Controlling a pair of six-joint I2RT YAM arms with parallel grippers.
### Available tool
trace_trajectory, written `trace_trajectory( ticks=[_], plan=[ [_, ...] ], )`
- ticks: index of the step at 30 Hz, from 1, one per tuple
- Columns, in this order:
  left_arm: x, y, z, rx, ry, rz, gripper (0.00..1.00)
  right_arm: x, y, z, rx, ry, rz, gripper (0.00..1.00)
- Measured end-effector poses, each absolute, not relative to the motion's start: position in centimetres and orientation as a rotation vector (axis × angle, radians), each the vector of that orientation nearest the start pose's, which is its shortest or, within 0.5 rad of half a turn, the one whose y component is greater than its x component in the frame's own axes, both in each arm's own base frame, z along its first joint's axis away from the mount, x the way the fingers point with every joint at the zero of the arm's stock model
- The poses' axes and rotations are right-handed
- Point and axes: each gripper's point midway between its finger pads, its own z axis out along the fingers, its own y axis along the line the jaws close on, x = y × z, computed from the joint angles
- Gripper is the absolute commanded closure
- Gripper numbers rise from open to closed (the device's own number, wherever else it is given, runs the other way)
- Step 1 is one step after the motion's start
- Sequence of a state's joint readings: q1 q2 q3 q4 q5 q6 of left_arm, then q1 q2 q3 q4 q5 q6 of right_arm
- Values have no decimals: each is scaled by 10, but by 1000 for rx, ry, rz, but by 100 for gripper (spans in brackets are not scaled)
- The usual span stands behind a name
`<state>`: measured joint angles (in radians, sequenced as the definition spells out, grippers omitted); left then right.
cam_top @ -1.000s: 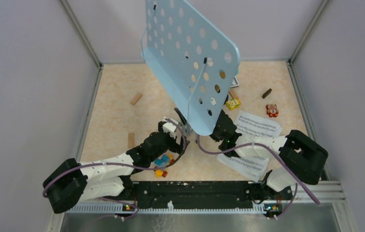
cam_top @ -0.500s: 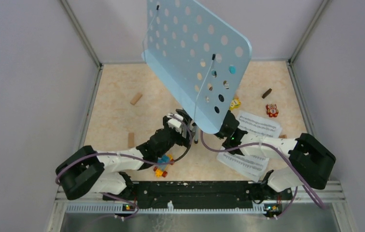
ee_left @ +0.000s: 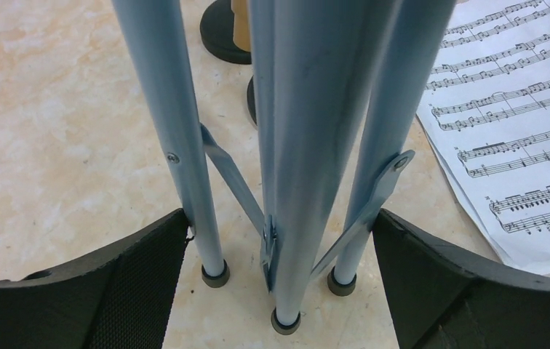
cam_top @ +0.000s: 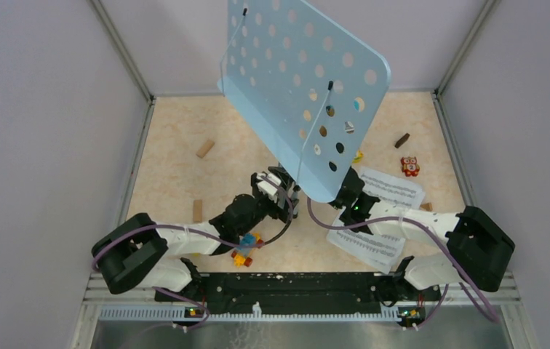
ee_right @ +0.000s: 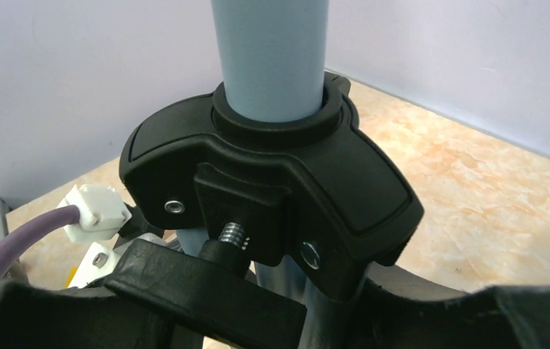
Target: Pack up the instrument practice props
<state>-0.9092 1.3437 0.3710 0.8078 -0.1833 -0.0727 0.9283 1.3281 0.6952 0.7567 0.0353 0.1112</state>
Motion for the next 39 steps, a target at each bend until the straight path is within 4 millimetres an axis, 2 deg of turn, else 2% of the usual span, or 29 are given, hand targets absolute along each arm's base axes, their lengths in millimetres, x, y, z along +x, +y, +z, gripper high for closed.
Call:
trace_trajectory(
  ticks=[9,11,17,18,20,21,23,32,39],
  plan=[
    [259,-284,129,636,1557,-532,1,252,362,263,-601,1394,909,100],
    [260,-287,131,632,1539,-539,7,251,362,263,-591,1407,926,100],
    [263,-293,133,607,1509,-560,41,249,359,262,-570,1435,940,100],
    [262,-294,133,607,1506,-567,48,249,358,262,-572,1442,937,100],
    [259,-296,132,602,1510,-585,76,248,357,261,-573,1448,936,100],
    [259,-296,132,599,1511,-589,87,248,357,260,-571,1452,934,100],
    [256,-295,131,593,1512,-607,99,248,357,259,-569,1461,936,100],
    [241,-284,129,536,1577,-674,100,248,368,256,-553,1542,919,100],
    [240,-262,131,335,1703,-702,100,276,405,250,-585,1687,819,100]
  ],
)
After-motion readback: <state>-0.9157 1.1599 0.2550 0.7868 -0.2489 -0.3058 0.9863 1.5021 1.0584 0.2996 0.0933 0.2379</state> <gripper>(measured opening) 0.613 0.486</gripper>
